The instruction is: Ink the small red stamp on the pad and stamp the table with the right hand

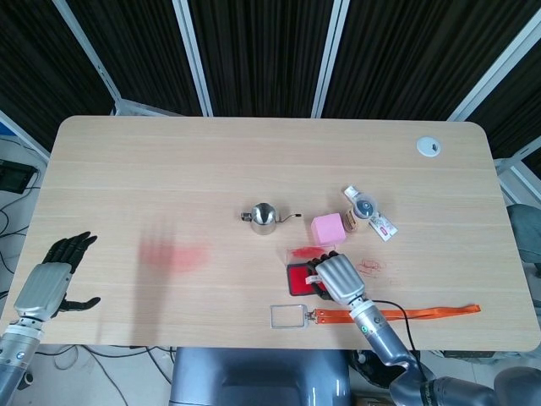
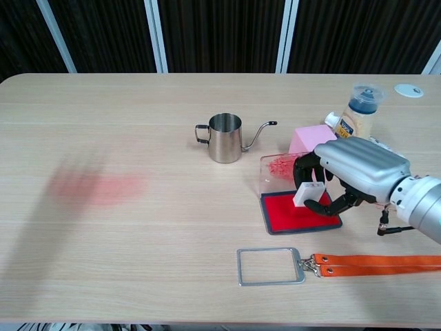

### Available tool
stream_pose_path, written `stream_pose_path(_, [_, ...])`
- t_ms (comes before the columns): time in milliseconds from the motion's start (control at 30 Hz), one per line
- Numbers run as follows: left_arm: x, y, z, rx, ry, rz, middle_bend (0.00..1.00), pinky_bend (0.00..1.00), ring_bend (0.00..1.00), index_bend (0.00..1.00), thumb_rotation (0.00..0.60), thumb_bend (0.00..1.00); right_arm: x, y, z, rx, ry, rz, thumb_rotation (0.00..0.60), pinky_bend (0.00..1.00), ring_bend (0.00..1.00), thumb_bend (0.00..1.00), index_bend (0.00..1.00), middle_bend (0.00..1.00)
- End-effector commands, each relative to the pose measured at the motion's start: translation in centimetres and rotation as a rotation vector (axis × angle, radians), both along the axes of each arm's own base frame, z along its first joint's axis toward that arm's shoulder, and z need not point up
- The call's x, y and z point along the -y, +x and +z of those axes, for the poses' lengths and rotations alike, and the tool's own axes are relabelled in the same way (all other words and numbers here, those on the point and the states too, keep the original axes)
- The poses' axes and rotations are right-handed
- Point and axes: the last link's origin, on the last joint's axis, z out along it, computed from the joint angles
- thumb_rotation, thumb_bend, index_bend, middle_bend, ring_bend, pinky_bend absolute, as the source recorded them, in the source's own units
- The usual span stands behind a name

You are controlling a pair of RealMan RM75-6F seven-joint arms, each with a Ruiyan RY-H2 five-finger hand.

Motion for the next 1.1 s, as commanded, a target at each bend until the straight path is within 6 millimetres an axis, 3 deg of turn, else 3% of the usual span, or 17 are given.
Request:
stream_pose_path(33, [0.0,0.0,0.0,0.001,0.000,0.001,0.00,0.00,0.00,0.00,0.600,0.01,0.1,-0.1,-0.4,-0.019,-0.002,0.007,0.600,0.47,0.51,0.69,0.79,0.68])
stream_pose_path(667, [0.0,0.0,0.0,0.004,-0.001,0.001,0.00,0.00,0.00,0.00,0.600,0.01,-0.4,-0.8,-2.1,-0.046,0.031,-0.022,0.600,0.47,0.51,0.70,0.79,0.68])
stream_pose_path(1100, [0.0,0.0,0.0,0.006,-0.002,0.002,0.00,0.00,0.00,0.00,0.600,0.01,0.0,0.2,-1.3,-0.020,0.006,-0.003,0.600,0.47,0.51,0.70,0.79,0.68])
